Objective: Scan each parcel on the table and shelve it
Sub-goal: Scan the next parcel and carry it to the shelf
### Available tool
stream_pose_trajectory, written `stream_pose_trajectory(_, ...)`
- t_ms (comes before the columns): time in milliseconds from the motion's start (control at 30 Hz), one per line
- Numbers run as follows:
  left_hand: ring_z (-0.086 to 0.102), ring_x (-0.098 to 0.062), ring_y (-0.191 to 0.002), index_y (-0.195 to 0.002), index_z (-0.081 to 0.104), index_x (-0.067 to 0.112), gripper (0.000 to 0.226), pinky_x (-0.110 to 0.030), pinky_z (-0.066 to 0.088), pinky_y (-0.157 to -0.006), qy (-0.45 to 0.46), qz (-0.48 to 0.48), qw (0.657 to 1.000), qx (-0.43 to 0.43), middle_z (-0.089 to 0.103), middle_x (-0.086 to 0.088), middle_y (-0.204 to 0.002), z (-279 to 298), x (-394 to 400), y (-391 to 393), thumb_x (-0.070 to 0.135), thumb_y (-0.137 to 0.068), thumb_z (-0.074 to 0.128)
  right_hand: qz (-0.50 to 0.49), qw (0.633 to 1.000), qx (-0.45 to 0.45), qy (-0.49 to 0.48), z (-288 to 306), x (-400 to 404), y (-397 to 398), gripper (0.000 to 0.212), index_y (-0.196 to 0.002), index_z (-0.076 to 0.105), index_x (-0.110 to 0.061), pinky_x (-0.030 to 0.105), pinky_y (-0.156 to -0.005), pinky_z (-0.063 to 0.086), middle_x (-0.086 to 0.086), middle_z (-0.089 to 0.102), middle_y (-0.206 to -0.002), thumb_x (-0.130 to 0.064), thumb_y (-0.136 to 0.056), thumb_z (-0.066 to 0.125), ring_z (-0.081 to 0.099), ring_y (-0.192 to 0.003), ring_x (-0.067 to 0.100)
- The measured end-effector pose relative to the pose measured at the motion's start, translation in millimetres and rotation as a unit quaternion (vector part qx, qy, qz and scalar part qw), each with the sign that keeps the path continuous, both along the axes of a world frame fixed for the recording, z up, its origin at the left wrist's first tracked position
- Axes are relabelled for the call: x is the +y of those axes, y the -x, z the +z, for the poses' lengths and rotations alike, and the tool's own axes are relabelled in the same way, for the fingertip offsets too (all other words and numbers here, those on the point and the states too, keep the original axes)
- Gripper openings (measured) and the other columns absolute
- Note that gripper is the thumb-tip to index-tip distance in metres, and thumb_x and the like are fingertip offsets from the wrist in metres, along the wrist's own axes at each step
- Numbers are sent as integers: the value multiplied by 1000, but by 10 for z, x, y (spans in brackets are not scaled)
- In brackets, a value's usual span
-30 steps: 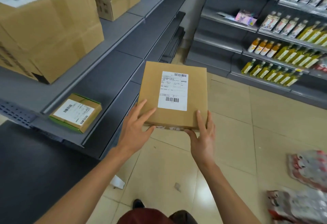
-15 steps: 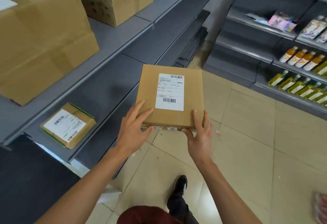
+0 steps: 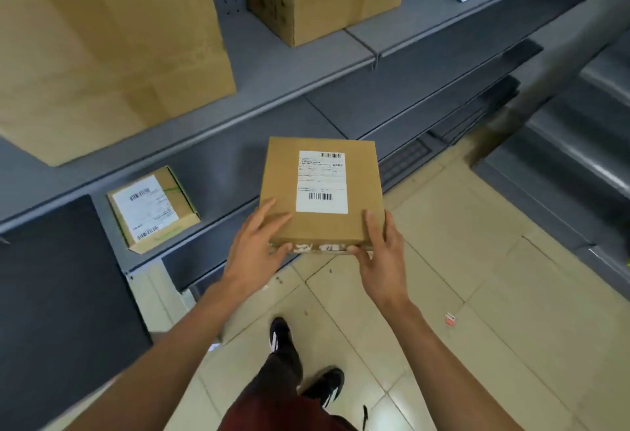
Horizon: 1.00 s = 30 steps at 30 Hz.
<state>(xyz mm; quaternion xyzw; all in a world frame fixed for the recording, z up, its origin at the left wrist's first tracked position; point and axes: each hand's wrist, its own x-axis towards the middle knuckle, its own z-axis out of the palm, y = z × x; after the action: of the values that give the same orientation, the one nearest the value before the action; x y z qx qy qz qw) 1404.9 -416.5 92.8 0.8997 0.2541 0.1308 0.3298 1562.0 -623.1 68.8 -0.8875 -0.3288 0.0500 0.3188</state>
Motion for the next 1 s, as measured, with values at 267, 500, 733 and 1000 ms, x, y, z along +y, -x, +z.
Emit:
stream_pose_trajectory(267,45,-16,-141,-139,60,37,60,-53,48,-108,39,104,994,26,31,18,-162,-357,336,-259,22,-85,82,93,993,13,75,-222,627,-624,73,-160,26,-27,49,-104,48,11,19,-165,-30,-98,65,38,-132,32)
stream_pose_trajectory(500,41,-28,-146,-137,64,26,54,-59,43,-110,49,143,989,8,36,3,-162,-666,383,-400,14,-87,79,152,980,28,126,-296,934,-973,70,-160,26,-26,53,-109,42,14,19,-163,-27,-100,63,36,-137,36)
stream_pose_trajectory(733,43,-33,-143,-134,66,28,59,-62,44,-109,59,229,972,-2,39,5,-161,-728,227,-679,2,-83,80,208,972,34,108,-336,1034,-1363,64,-157,36,-21,48,-107,45,16,28,-158,-27,-99,64,44,-130,34)
stream_pose_trajectory(1000,49,-38,-130,-131,69,26,54,-60,42,-110,47,314,948,-28,42,0,-158,-726,-78,-1047,4,-83,80,277,954,59,96,-410,1114,-1922,62,-157,37,-23,46,-116,36,11,28,-161,-30,-100,62,33,-143,32)
